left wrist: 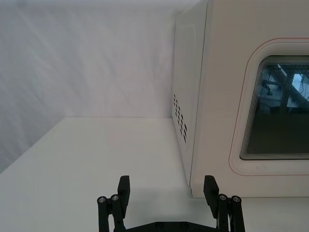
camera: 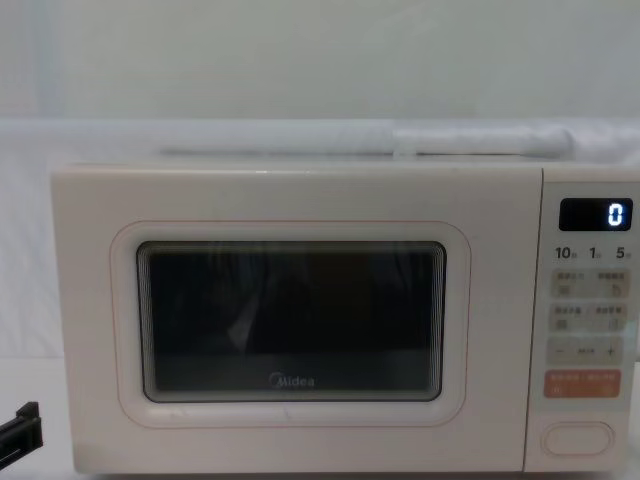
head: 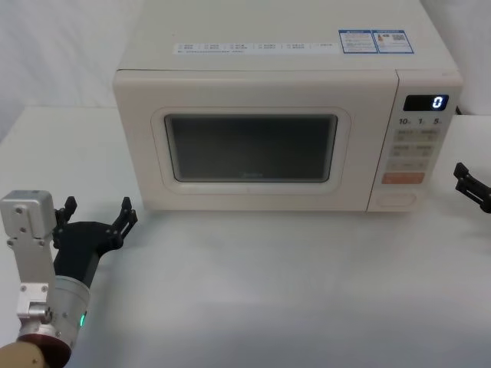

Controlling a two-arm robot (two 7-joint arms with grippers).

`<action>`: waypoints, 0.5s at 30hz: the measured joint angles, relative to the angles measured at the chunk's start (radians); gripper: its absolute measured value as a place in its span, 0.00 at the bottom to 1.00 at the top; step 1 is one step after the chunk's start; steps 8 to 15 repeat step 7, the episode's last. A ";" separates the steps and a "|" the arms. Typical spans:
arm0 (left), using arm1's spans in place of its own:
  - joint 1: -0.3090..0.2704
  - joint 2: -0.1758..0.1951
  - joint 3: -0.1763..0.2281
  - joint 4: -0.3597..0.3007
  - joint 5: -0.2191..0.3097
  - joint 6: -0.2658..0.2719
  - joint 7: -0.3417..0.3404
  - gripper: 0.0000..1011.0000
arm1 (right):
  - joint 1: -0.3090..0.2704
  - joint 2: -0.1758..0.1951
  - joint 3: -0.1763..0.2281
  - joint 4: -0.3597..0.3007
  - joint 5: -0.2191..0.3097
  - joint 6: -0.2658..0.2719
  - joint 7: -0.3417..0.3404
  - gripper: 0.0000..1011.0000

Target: Press the button to open the microwave door with one hand; close the microwave door with the other hand.

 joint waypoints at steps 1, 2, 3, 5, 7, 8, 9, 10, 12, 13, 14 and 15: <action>0.000 0.000 0.000 0.000 0.000 0.000 0.000 0.99 | 0.000 0.000 0.000 0.000 0.000 0.000 0.000 0.99; 0.000 0.000 0.000 0.000 0.000 0.000 0.000 0.99 | 0.000 0.000 0.000 0.000 0.000 0.000 0.000 0.99; 0.000 0.000 0.000 0.000 0.000 0.000 0.000 0.99 | 0.000 0.000 0.000 0.000 0.000 0.000 0.000 0.99; 0.000 0.000 0.000 0.000 0.000 0.000 0.000 0.99 | 0.000 0.000 0.000 0.000 0.000 0.000 0.000 0.99; 0.000 0.000 0.000 0.000 0.000 0.000 0.000 0.99 | 0.000 0.000 0.000 0.000 0.000 0.000 0.000 0.99; 0.000 0.000 0.000 0.000 0.000 0.000 0.000 0.99 | 0.000 0.000 0.000 0.000 0.000 0.000 0.000 0.99; 0.000 0.000 0.000 0.000 0.000 0.000 0.000 0.99 | 0.000 0.000 0.000 0.000 0.000 0.000 0.000 0.99; 0.000 0.000 0.000 0.000 0.000 0.000 0.000 0.99 | 0.000 0.000 0.000 0.000 0.000 0.000 0.000 0.99; 0.000 0.000 0.000 0.000 0.000 0.000 0.000 0.99 | 0.000 0.000 0.000 0.000 0.000 0.000 0.000 0.99; 0.000 0.000 0.000 0.000 0.000 0.000 0.000 0.99 | 0.000 0.000 0.000 0.000 0.000 0.000 0.000 0.99; 0.000 0.000 0.000 0.000 0.000 0.000 0.000 0.99 | 0.000 0.000 0.000 0.000 0.000 0.000 0.000 0.99; 0.000 0.000 0.000 0.000 0.000 0.000 0.000 0.99 | 0.000 0.000 0.000 0.000 0.000 0.000 0.000 0.99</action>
